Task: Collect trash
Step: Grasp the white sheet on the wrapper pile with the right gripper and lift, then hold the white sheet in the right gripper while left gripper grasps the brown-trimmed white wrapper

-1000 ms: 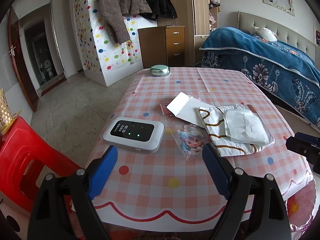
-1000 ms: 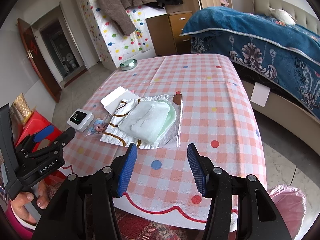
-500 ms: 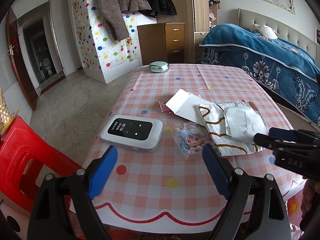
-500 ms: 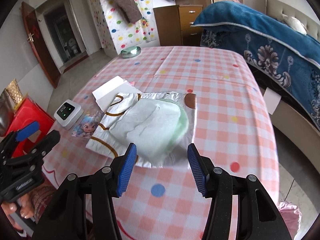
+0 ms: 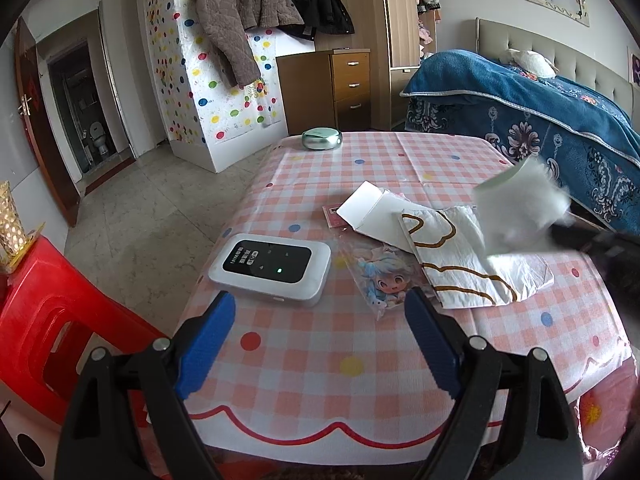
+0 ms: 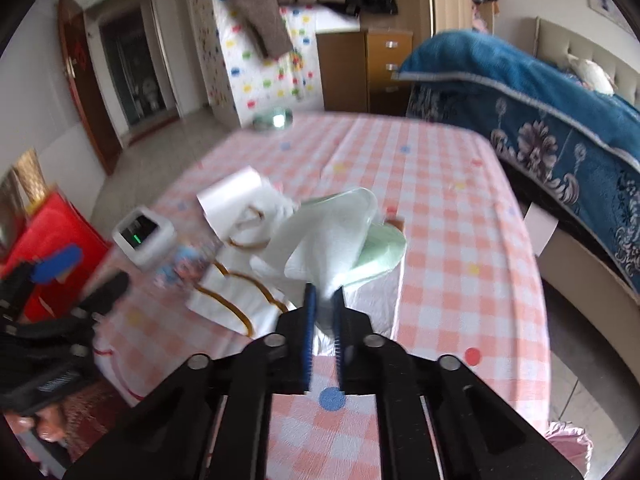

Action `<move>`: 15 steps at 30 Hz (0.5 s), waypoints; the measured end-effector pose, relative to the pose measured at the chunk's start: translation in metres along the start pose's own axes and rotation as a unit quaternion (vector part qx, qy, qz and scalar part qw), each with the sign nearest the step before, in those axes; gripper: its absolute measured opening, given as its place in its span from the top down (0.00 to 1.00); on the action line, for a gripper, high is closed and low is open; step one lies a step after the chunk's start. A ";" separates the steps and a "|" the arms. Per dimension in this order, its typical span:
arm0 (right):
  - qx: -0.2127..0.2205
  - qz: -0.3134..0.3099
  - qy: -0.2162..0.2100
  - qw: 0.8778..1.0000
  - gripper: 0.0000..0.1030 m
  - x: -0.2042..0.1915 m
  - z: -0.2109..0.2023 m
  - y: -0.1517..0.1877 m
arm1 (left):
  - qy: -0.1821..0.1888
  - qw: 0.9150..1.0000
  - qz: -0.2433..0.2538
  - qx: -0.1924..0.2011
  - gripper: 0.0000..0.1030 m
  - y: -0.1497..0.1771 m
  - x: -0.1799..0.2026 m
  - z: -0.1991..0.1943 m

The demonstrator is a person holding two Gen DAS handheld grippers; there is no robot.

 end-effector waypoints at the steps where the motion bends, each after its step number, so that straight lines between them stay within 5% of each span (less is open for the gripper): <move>1: 0.002 0.001 0.000 1.000 0.97 0.000 -0.001 0.000 | 0.001 1.000 0.001 -0.001 0.18 0.000 0.001 0.000; 15: 0.025 0.070 0.043 0.996 0.97 0.062 -0.059 0.009 | 0.099 0.993 0.066 -0.020 0.19 -0.008 0.094 0.028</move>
Point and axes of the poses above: each gripper's, at about its wrist camera, not at the fingertips, and z roughly the way its jaws point, x to its right, y to its underside, the point moved 9 cm from there along z, roughly the way its jaws point, and after that the axes turned 15 degrees about y, right-handed, at the moved point
